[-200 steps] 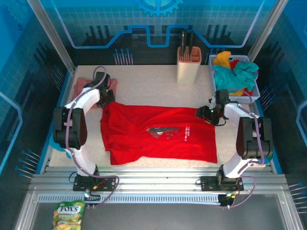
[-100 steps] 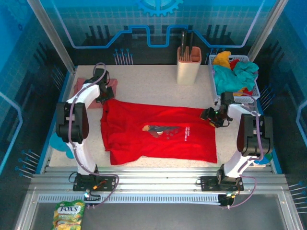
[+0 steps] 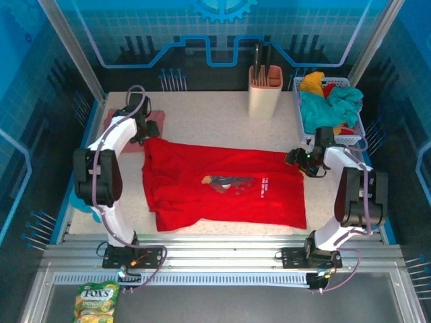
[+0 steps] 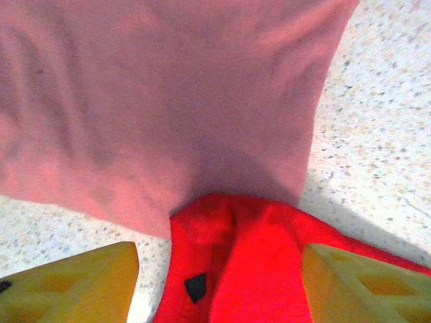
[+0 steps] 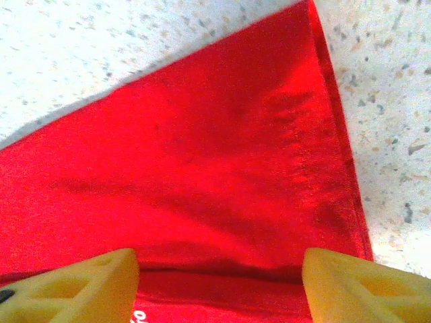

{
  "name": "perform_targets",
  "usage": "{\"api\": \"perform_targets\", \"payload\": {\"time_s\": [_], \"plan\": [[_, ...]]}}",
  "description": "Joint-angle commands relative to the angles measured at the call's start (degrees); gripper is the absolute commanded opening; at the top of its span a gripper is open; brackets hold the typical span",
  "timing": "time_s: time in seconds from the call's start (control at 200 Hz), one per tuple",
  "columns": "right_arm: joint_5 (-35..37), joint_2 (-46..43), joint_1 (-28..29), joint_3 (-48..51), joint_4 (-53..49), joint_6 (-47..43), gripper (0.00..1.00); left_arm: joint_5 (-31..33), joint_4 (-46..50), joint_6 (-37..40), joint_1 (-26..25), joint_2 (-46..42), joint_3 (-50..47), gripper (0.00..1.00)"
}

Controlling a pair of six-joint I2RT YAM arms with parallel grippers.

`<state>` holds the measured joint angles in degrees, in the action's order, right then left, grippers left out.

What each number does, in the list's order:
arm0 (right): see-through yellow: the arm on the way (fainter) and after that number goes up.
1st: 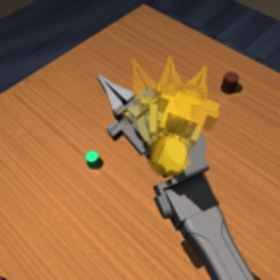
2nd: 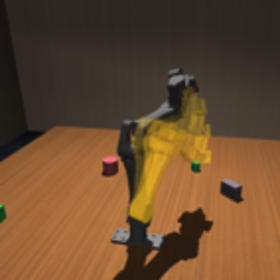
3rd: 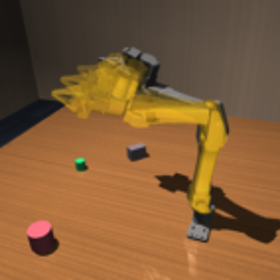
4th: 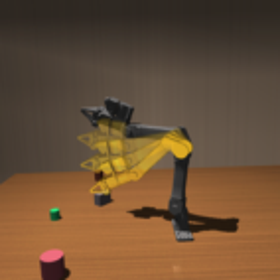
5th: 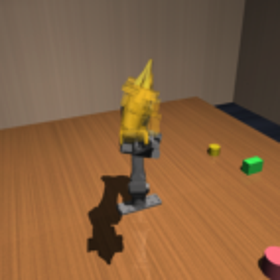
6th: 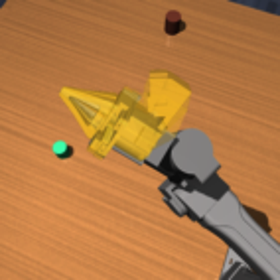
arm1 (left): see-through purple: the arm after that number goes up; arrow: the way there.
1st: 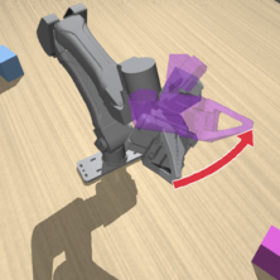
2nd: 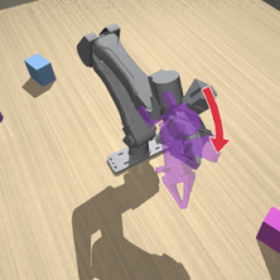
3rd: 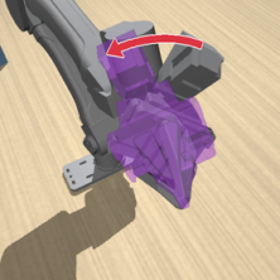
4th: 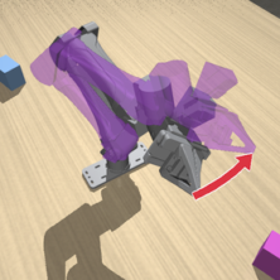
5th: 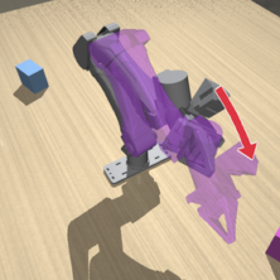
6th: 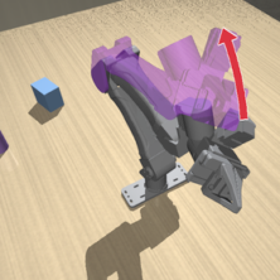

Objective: Fold and stack the t-shirts

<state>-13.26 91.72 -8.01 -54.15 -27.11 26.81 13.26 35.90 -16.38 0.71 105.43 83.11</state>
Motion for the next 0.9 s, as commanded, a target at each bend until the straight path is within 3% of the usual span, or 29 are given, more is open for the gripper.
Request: {"api": "perform_targets", "payload": {"time_s": [0.0,0.165,0.26,0.48,0.515,0.57,0.665,0.805,0.895], "plan": [[0.67,-3.89,-0.21,-0.14,-2.24,-1.1,0.69,-2.18,2.25,-1.15,-1.23,-6.23,-4.23,0.66],[-0.99,-6.99,4.86,-1.34,-4.83,-2.51,0.74,-8.3,4.63,-2.14,-4.3,-13.54,-9.97,0.65],[2.17,-9.76,7.68,-1.25,-7.47,-3.1,0.77,-9.67,8.02,-2.83,-5.47,-17.36,-12.39,0.65],[4.84,-19.39,9.2,2.87,-15.04,0.08,0.84,-4.45,18.42,-7.02,-7.09,-29.08,-20.39,0.62],[5.37,-21.07,9.65,3.41,-16.28,1.04,0.87,-4.04,19.42,-7.99,-7.28,-31.81,-21.93,0.62],[5.68,-23.77,10.35,5.6,-18.0,2.44,1.0,-5.45,20.91,-10.38,-7.37,-35.53,-23.97,0.62],[7.02,-28.38,10.94,8.59,-20.8,5.18,1.0,-9.65,23.39,-13.51,-8.05,-40.16,-27.06,0.61],[9.25,-33.53,11.41,13.14,-24.59,9.38,1.0,-9.06,27.74,-18.16,-10.77,-43.7,-31.51,0.62],[10.63,-34.54,11.64,15.1,-27.12,11.55,1.0,-8.17,28.98,-22.23,-15.64,-44.15,-31.97,0.64]]}}
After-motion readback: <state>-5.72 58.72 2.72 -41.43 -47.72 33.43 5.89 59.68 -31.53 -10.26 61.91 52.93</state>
